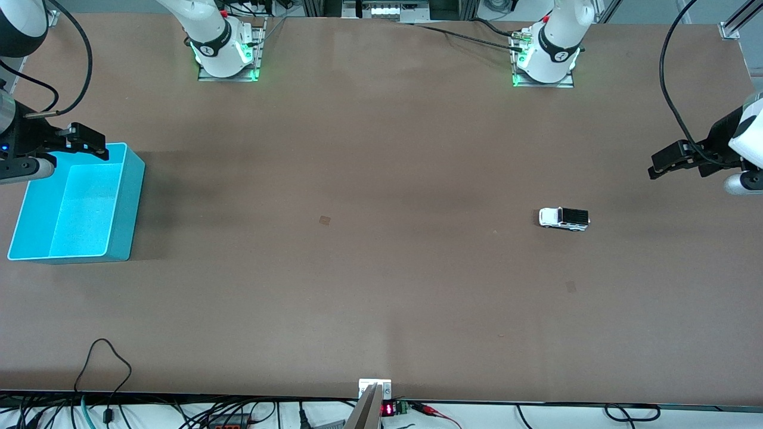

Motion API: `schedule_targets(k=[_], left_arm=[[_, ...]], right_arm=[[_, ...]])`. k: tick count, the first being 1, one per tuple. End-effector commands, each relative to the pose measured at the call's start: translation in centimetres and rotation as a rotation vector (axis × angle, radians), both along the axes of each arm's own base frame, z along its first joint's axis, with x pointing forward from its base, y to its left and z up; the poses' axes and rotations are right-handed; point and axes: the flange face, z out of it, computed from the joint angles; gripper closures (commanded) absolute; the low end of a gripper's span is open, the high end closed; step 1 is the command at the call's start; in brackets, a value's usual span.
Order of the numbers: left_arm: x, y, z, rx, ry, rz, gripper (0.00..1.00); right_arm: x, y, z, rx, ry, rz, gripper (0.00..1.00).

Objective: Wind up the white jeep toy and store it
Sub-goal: 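Move the left gripper toward the white toy jeep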

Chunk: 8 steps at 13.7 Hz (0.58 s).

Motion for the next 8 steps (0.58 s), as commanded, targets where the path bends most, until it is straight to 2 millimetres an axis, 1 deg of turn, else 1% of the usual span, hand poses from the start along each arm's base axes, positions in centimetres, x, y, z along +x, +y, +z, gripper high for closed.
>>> schedule_targets(k=[1,4,5,6,7,8], left_arm=[[-0.6,0.1,0.6,0.001,-0.006,0.005,0.00],[-0.3,-0.1,0.1,0.002,0.005,0.007,0.00],[-0.1,-0.5,-0.4,0.001,0.014,-0.001,0.00],[0.3,-1.5,-0.8,-0.002,0.023,-0.015,0.00],[0.4,-1.6,-0.8,-0.008,0.020,-0.019,0.00],[0.4,-1.1,-0.7,-0.024,0.021,-0.013,0.00]], right_arm=[[-0.3,-0.2,0.4,0.003,0.006,0.007,0.00],[-0.3,-0.1,0.5,0.003,0.004,0.008,0.00],[-0.3,-0.1,0.4,0.003,0.006,0.008,0.00],[-0.3,-0.1,0.4,0.003,0.006,0.008,0.00],[-0.3,-0.1,0.4,0.005,0.006,0.008,0.00],[-0.3,-0.2,0.4,0.005,0.006,0.007,0.00]])
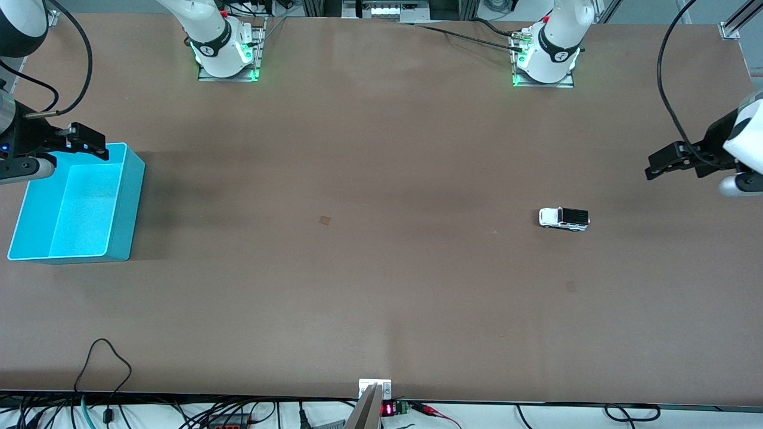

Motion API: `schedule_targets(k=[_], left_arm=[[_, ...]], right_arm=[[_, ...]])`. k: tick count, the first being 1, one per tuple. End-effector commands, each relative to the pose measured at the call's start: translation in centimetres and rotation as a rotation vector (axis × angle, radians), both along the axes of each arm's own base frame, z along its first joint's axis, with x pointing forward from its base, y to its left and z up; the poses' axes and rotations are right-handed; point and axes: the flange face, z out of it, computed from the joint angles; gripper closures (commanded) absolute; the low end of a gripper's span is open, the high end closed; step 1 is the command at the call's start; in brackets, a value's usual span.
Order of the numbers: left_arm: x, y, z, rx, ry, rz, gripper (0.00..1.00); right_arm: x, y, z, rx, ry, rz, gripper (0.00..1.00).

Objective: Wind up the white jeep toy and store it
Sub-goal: 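Move the left gripper toward the white toy jeep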

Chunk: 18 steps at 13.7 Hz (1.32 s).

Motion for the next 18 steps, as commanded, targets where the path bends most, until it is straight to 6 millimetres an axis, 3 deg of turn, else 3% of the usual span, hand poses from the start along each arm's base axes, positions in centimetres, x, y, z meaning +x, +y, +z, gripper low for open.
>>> schedule_targets(k=[1,3,7,10,12,18], left_arm=[[0.2,-0.6,-0.2,-0.020,0.012,-0.003,0.00],[1.2,-1.4,-4.0,-0.007,0.102,-0.018,0.00],[1.9,-1.2,-8.7,0.009,0.178,-0.059,0.00],[1.4,0.0,-14.2,0.065,0.154,-0.378,0.00],[0.1,0.8,-17.8,0.049,0.160,-0.484,0.00],[-1.3,0.5,-24.9,-0.002,0.117,-1.018,0.00]], right_arm=[[-0.3,-0.1,0.3,0.004,0.008,0.008,0.00],[-0.3,-0.2,0.3,0.004,0.010,0.007,0.00],[-0.2,-0.2,0.2,0.004,0.011,0.008,0.00],[-0.2,-0.3,0.1,0.004,0.013,0.007,0.00],[-0.2,-0.2,0.1,0.006,0.013,0.008,0.00],[-0.2,-0.1,0.0,0.003,0.016,0.011,0.00]])
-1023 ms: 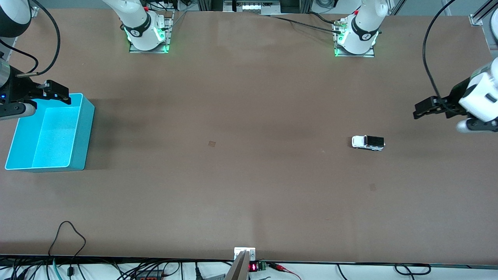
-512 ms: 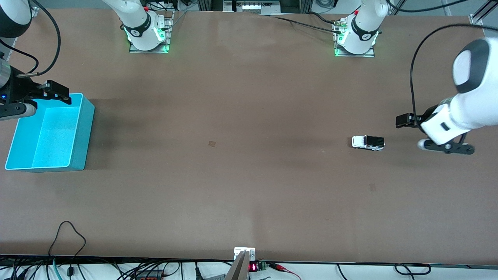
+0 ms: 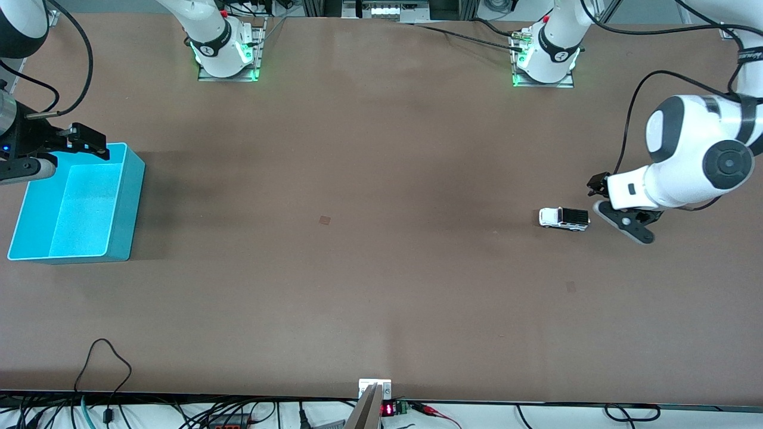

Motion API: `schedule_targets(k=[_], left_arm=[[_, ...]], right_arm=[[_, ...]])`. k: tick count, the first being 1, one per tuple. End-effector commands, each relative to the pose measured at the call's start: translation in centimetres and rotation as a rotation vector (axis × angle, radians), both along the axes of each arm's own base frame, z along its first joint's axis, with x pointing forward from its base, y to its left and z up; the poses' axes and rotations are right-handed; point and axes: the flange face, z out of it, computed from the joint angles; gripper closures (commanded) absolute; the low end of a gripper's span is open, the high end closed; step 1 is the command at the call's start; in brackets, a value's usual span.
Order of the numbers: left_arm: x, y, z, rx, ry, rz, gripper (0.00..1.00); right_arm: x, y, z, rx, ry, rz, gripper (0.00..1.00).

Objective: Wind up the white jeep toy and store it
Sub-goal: 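Lower the left gripper onto the jeep and close on it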

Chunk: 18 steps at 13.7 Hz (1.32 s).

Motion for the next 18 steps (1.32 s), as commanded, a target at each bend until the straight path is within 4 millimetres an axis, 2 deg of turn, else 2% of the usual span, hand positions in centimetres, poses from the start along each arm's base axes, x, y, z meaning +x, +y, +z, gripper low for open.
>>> schedule_targets(k=[1,5,9,13,14,18], left_arm=[[-0.8,-0.1,-2.1,-0.025,-0.018,-0.249,0.00],[-2.4,-0.9,-6.8,-0.038,-0.061,-0.472,0.00],[-3.3,-1.8,-10.8,-0.045,-0.012,-0.531,0.00],[-3.3,-2.2,-11.0,0.032,0.008,-0.651,0.00],[-3.1,-3.6,-10.9,0.036,-0.013,-0.692,0.00],[-3.1,-4.6,-11.7,0.037,-0.051,-0.783,0.00]], right_arm=[[-0.1,-0.1,0.2,0.003,0.009,0.012,0.00],[-0.1,-0.1,0.2,0.003,0.009,0.012,0.00],[-0.1,0.0,0.1,0.004,0.009,0.013,0.00],[-0.1,0.1,0.1,0.004,0.009,0.013,0.00],[-0.1,0.1,0.1,0.004,0.009,0.013,0.00],[-0.1,0.1,0.1,0.004,0.009,0.013,0.00]])
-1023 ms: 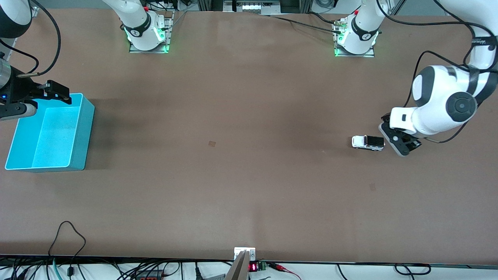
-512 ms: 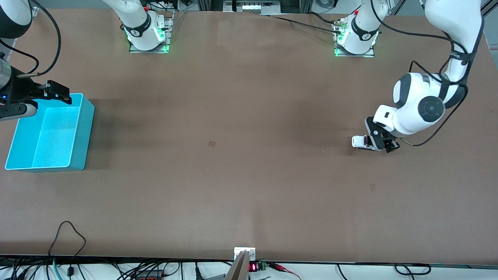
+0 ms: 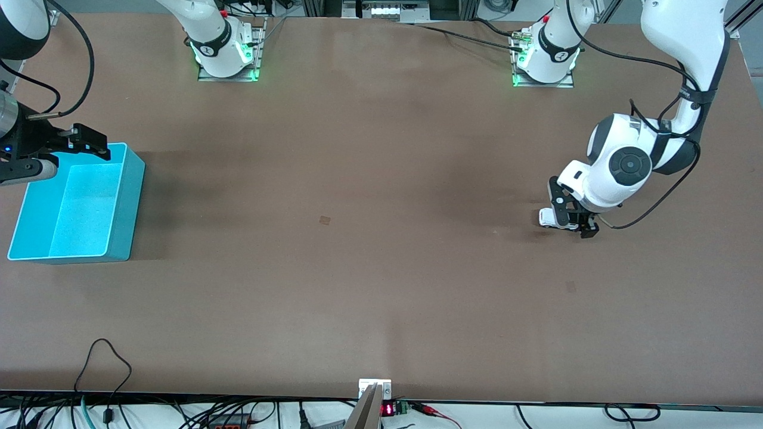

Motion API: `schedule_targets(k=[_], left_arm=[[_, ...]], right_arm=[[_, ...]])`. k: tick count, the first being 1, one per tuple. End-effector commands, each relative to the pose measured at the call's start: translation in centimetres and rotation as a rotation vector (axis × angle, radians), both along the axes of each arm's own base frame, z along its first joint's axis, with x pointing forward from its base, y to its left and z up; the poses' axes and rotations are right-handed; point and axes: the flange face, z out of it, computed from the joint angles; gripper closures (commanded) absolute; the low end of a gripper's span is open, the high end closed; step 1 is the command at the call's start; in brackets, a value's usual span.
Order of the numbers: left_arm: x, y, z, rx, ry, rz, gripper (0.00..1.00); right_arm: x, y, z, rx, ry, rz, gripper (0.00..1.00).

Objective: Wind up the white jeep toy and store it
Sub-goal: 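Lower the left gripper onto the jeep and close on it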

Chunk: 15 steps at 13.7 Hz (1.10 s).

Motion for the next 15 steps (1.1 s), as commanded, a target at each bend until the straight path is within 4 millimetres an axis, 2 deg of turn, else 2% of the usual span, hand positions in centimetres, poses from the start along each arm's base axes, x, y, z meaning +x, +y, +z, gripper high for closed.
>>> schedule_targets(k=[1,5,15], left_arm=[[0.0,-0.1,-0.9,-0.009,-0.019,-0.095,0.00],[0.3,0.0,-0.4,-0.010,-0.032,-0.095,0.00],[-1.0,0.8,-2.0,-0.012,0.016,-0.130,0.00]], right_arm=[[-0.1,0.0,0.3,0.004,0.005,0.012,0.00],[-0.1,0.1,0.3,0.006,0.005,0.012,0.00],[-0.1,0.2,0.2,0.006,0.006,0.013,0.00]])
